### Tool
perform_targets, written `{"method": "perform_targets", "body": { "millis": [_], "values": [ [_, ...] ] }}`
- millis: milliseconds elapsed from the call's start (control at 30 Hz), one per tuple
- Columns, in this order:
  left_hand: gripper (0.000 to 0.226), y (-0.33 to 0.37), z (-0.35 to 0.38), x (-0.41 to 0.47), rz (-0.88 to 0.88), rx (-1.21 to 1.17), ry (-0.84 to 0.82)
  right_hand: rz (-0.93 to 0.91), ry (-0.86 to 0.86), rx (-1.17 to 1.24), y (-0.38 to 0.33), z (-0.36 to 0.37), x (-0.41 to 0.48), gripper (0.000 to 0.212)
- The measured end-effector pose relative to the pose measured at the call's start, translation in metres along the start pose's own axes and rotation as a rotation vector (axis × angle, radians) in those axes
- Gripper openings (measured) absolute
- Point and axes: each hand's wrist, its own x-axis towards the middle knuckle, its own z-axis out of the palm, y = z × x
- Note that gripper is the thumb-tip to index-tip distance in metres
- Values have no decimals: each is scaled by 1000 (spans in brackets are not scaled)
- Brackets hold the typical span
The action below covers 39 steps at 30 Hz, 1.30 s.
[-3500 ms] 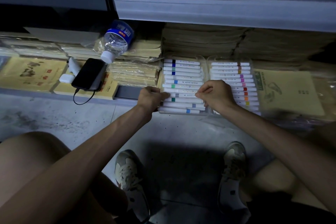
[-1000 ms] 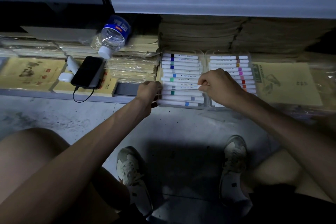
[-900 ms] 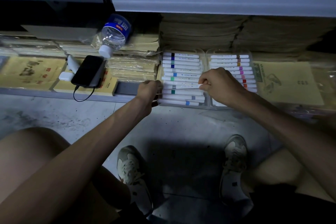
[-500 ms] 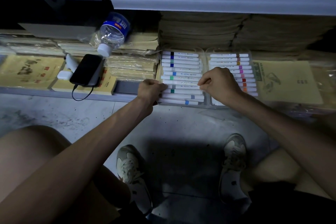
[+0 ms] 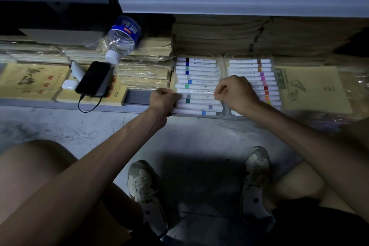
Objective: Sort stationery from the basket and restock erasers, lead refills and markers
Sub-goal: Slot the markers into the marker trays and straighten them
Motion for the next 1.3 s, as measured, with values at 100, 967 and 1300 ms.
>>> {"method": "perform_targets", "body": {
  "millis": [100, 967, 1300],
  "values": [
    [20, 0, -1, -1, 6, -4, -17, -23, -2, -26, -1, 1, -4, 4],
    [12, -5, -27, -13, 294, 207, 117, -64, -53, 100, -10, -39, -15, 9],
    [15, -24, -22, -18, 840, 974, 155, 185, -97, 475, -7, -41, -24, 16]
  ]
}}
